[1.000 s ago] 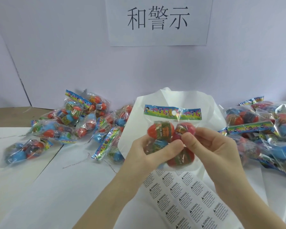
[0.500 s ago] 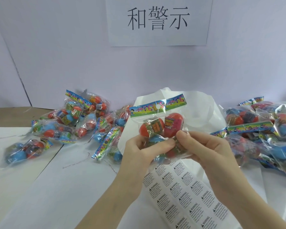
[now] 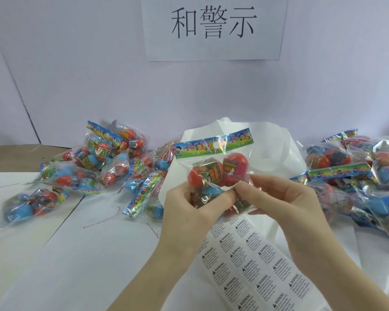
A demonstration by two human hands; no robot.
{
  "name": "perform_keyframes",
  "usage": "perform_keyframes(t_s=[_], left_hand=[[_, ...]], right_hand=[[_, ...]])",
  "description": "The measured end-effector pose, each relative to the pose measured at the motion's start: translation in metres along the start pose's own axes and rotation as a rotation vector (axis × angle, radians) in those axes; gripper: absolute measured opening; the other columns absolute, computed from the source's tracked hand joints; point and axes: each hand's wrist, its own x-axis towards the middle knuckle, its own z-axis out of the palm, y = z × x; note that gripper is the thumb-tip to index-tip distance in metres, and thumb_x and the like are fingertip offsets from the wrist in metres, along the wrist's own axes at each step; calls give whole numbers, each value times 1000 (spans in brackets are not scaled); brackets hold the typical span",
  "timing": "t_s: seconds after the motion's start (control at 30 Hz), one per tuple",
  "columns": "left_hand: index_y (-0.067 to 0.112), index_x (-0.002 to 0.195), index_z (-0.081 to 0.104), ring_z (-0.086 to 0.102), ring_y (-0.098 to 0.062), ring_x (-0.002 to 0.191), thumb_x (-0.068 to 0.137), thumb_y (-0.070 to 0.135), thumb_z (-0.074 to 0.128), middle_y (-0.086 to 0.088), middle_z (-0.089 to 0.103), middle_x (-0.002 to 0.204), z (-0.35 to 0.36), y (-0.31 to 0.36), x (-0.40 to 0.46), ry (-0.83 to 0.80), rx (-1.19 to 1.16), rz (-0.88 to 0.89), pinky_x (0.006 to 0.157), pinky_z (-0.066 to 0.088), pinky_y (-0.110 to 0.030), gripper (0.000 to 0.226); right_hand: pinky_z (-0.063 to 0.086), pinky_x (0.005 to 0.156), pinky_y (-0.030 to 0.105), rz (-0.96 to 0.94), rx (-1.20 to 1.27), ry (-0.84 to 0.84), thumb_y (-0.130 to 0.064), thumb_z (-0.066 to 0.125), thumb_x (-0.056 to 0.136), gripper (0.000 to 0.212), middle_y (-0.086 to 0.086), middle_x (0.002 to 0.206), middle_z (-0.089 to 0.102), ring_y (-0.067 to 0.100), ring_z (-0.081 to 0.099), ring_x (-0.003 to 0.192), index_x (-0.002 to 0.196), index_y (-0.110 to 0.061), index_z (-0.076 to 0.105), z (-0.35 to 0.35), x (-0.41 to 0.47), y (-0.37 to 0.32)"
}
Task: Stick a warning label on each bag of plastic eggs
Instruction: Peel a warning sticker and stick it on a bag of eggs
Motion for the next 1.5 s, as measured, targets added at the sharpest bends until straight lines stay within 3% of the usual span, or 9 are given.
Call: perform_keyframes(t_s=[0.17, 0.47, 0.6, 0.77, 0.93, 1.03, 1.2, 1.37, 1.5], left_hand=[[16, 68, 75, 68, -10, 61, 70, -2, 73, -2, 72, 67, 0, -2, 0, 11, 24, 8, 53, 53, -18, 18], [18, 71, 74, 70, -14, 66, 63, 6, 78, -2, 73, 71, -1, -5, 2, -15, -29, -81, 52, 53, -20, 15], [15, 72, 73, 70, -15, 68, 55, 17, 74, -3, 73, 72, -1, -8, 2, -3, -21, -71, 55, 54, -22, 18], [24, 80, 74, 72, -15, 72, 51, 22, 80, 1, 74, 73, 1, -11, 1, -7, 45, -49, 66, 58, -27, 29], [32, 76, 74, 71, -13, 69, 52, 22, 79, 3, 73, 70, 3, -11, -1, 14, 47, -28, 64, 58, -25, 26], [34, 74, 74, 71, -13, 69, 53, 22, 78, 2, 73, 70, 3, -9, -1, 14, 37, -20, 65, 58, -26, 25], [30, 77, 74, 71, -12, 69, 50, 16, 86, 2, 74, 72, 3, -6, -2, 2, 2, -15, 61, 57, -22, 33], [27, 72, 76, 71, -12, 69, 48, 12, 89, 1, 74, 73, 2, -4, -1, -12, -63, 21, 60, 56, -21, 31], [24, 73, 76, 70, -10, 67, 51, 16, 88, 1, 74, 72, 1, -6, 1, 28, -90, 47, 61, 55, -20, 26]], right_hand=[[55, 71, 27, 17, 95, -68, -34, 75, 48, 32, 9, 76, 74, 17, 66, 68, 75, -18, 78, 0, -1, -5], [54, 58, 18, -60, 92, 79, -32, 70, 54, 21, 7, 66, 72, 12, 61, 59, 68, -18, 77, 1, -2, -5], [52, 60, 17, -194, -65, 197, -28, 72, 59, 9, -5, 61, 71, 3, 62, 54, 66, -33, 75, 3, -3, -3], [53, 64, 20, -325, -221, 282, -14, 76, 69, 32, -16, 61, 69, 3, 64, 57, 63, -45, 71, 2, -4, 0], [44, 63, 4, -476, -437, 355, -10, 76, 73, 37, -27, 57, 63, -6, 60, 61, 63, -42, 61, 4, -4, 6], [40, 63, 1, -663, -614, 414, -11, 73, 75, 18, -25, 59, 56, -8, 57, 64, 69, -25, 64, 6, -3, 9], [40, 57, 22, -744, -800, 455, -9, 63, 78, 8, -2, 60, 62, 14, 54, 72, 73, -3, 65, 3, -2, 13], [37, 68, 2, -574, -520, 289, -11, 64, 83, 18, -17, 66, 64, -6, 57, 72, 80, -27, 60, 3, -2, 5], [39, 66, 7, -463, -343, 179, -1, 71, 76, 36, -20, 80, 68, -1, 56, 65, 80, -37, 68, 1, -3, -1]])
